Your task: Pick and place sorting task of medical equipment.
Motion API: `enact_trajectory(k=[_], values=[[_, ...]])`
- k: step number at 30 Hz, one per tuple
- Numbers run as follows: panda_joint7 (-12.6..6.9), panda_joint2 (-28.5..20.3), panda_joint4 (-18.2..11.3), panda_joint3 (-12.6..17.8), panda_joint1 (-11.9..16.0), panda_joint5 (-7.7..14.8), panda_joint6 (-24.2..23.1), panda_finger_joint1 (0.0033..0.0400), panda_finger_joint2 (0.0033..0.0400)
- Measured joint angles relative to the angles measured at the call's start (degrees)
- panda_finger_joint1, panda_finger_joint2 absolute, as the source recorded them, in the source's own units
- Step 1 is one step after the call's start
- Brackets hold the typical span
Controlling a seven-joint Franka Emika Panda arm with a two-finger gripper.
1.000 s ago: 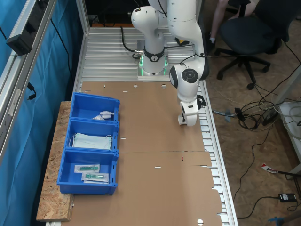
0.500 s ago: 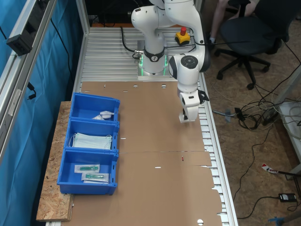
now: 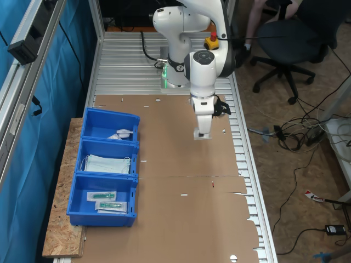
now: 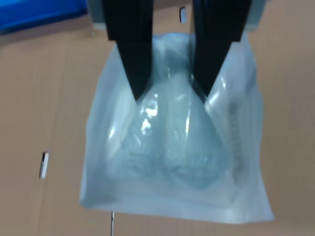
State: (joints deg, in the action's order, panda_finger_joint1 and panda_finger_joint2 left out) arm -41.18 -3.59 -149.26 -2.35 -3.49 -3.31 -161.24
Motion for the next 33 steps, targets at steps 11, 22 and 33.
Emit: enact_trajectory(k=[11, 22, 33], values=[[-0.01, -1.3, 1.2, 4.6, 6.6, 0.0, 2.4, 0.0055, 0.0055], [-0.19, -2.0, 1.5, 9.1, 12.3, 0.0, 7.3, 0.0055, 0.0055], [-0.20, -2.6, 2.4, 13.4, 15.6, 0.0, 10.4, 0.0055, 0.0055]])
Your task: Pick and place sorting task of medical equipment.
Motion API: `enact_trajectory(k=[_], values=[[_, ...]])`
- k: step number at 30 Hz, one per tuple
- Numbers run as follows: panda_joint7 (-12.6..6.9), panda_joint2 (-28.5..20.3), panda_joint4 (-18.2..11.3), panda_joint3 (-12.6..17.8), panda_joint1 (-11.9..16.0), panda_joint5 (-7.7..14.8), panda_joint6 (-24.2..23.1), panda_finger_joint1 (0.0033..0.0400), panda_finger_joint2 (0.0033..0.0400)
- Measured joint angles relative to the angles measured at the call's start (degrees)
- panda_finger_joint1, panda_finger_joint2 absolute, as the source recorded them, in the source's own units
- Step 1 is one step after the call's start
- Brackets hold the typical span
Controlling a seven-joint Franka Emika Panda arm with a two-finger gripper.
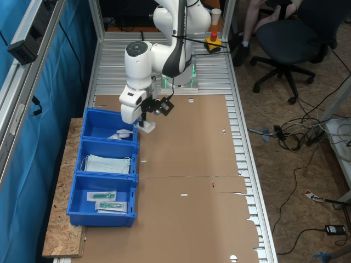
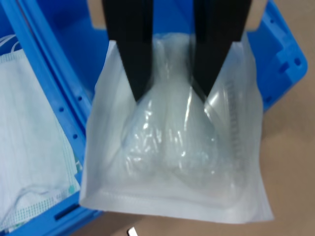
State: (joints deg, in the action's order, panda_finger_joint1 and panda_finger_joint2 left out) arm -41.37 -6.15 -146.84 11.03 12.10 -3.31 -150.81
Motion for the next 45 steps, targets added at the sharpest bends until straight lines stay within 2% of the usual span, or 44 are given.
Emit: enact_trajectory(k=[25, 45], values=[[0.00, -0.1, 1.0, 9.1, 1.8, 0.0, 2.5, 0.0056, 0.0056], [0.00, -0.1, 1.2, 10.3, 2.0, 0.0, 2.8, 0.0056, 0.0056]])
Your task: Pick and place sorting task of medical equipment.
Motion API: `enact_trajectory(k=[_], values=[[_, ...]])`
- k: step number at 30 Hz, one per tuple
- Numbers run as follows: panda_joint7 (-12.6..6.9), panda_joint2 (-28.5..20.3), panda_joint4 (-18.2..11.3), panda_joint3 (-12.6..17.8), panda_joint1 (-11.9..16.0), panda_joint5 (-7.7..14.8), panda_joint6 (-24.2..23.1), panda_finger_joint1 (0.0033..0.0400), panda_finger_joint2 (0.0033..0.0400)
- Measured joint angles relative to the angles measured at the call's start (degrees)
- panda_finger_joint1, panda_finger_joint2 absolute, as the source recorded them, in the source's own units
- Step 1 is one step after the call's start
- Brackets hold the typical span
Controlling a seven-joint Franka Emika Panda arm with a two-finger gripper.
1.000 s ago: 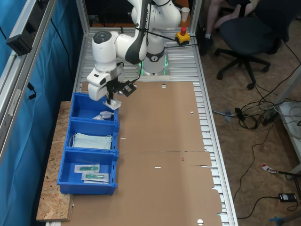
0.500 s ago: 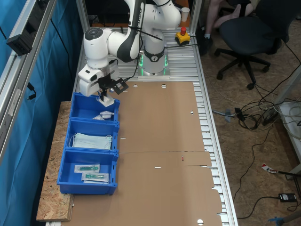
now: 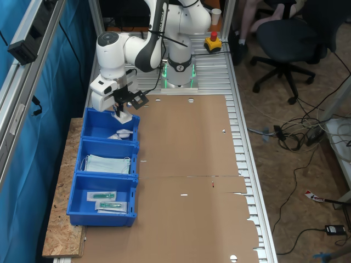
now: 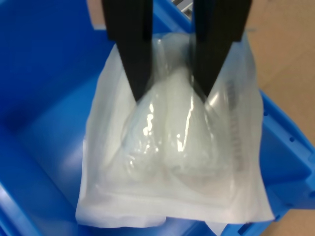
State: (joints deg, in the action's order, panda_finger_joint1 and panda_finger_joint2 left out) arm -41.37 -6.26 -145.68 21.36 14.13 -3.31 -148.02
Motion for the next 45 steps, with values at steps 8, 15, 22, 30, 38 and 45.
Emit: enact_trajectory(k=[8, 15, 22, 30, 38, 45], values=[[0.00, 0.0, 0.0, 0.0, 0.0, 0.0, 0.0, 0.0076, 0.0076], [0.00, 0.0, 0.2, 0.0, 0.0, 0.0, 0.0, 0.0076, 0.0076], [0.00, 0.0, 0.3, 0.0, 0.0, 0.0, 0.0, 0.0236, 0.0236], [0.00, 0.0, 0.6, -0.3, -0.1, 0.0, 0.0, 0.0382, 0.0382], [0.00, -0.6, 0.8, -1.7, -1.9, 0.0, 0.0, 0.0398, 0.0398], [0.00, -2.0, 0.8, -4.2, -5.8, 0.0, 0.0, 0.0399, 0.0399]])
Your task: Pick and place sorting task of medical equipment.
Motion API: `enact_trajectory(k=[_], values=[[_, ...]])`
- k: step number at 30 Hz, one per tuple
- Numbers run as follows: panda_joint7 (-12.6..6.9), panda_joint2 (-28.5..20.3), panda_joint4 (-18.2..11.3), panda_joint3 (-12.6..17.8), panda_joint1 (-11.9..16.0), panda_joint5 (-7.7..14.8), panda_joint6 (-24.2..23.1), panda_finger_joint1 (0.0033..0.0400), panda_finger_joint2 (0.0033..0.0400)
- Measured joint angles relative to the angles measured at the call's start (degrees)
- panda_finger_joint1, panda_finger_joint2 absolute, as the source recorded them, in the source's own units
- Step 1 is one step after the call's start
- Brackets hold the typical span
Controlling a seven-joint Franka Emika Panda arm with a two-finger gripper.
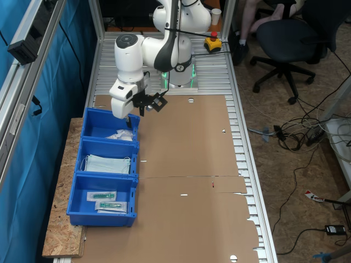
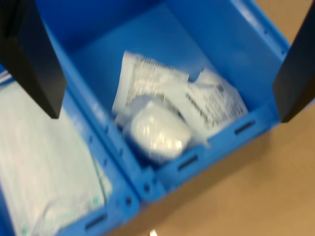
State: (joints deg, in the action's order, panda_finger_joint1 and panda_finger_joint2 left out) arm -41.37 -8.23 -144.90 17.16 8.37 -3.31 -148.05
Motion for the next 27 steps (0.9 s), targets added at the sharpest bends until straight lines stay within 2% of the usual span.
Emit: enact_trajectory(k=[8, 16, 18, 23, 27], values=[[0.00, -3.4, 0.0, -3.9, -5.7, 0.0, 2.7, 0.0400, 0.0400], [0.00, -8.4, 0.1, -5.9, -10.6, 0.0, 9.3, 0.0400, 0.0400], [0.00, -9.1, 0.2, -6.1, -11.2, 0.0, 10.4, 0.0400, 0.0400], [0.00, -13.1, 1.2, -6.9, -13.7, 0.0, 17.0, 0.0400, 0.0400], [0.00, -15.2, 2.7, -7.4, -14.6, 0.0, 21.8, 0.0400, 0.0400]])
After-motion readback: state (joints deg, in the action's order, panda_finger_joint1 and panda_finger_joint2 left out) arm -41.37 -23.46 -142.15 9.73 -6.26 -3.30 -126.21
